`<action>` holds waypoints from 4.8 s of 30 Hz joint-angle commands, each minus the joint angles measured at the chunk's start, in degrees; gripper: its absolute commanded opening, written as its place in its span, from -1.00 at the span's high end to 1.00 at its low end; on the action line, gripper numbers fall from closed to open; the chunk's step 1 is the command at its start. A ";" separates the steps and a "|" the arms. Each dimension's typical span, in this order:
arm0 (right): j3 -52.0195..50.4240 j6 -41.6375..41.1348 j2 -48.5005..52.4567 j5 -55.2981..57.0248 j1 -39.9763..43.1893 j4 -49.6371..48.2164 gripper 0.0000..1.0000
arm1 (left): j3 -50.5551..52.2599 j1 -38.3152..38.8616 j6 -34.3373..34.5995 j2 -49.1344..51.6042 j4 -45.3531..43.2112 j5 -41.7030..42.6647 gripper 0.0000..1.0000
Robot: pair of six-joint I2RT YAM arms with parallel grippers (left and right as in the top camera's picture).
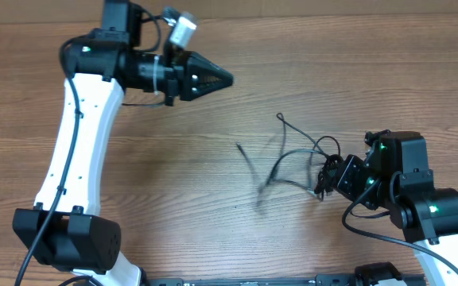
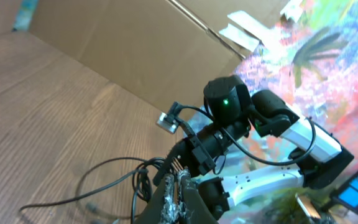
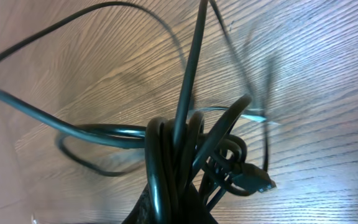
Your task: Untangle cables
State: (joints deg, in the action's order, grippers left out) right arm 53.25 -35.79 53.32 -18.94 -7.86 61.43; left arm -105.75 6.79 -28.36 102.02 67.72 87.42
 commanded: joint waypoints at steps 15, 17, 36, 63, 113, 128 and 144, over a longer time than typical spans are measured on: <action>1.14 23.50 -0.31 -21.09 0.11 -15.21 0.92 | -1.55 3.43 0.70 -1.81 5.22 -5.33 0.15; 1.14 26.51 -0.31 -24.41 0.11 -17.81 0.92 | -1.55 4.17 0.31 -1.81 5.38 -5.35 0.27; 1.14 28.35 -0.26 -39.15 0.11 -34.42 0.92 | -1.55 16.98 -12.44 -1.81 6.12 -19.41 0.64; 1.14 22.69 -0.22 -50.95 0.11 -46.23 0.92 | -1.55 16.87 -13.42 -1.79 5.90 -26.25 0.47; 1.14 2.56 3.06 -52.43 0.09 -69.18 0.92 | -1.55 8.28 -10.73 -1.79 15.47 0.33 -0.28; 1.14 2.58 3.06 -62.18 0.04 -73.40 0.92 | -1.55 12.33 -10.23 -1.79 11.26 3.15 -0.38; 1.14 2.58 3.06 -62.14 0.04 -73.81 0.92 | -1.55 18.14 -10.25 -1.79 9.11 2.67 -0.32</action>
State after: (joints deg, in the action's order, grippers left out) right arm 53.23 -33.01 56.64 -81.21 -7.86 -11.99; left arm -106.04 23.31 -36.45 101.73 77.06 88.97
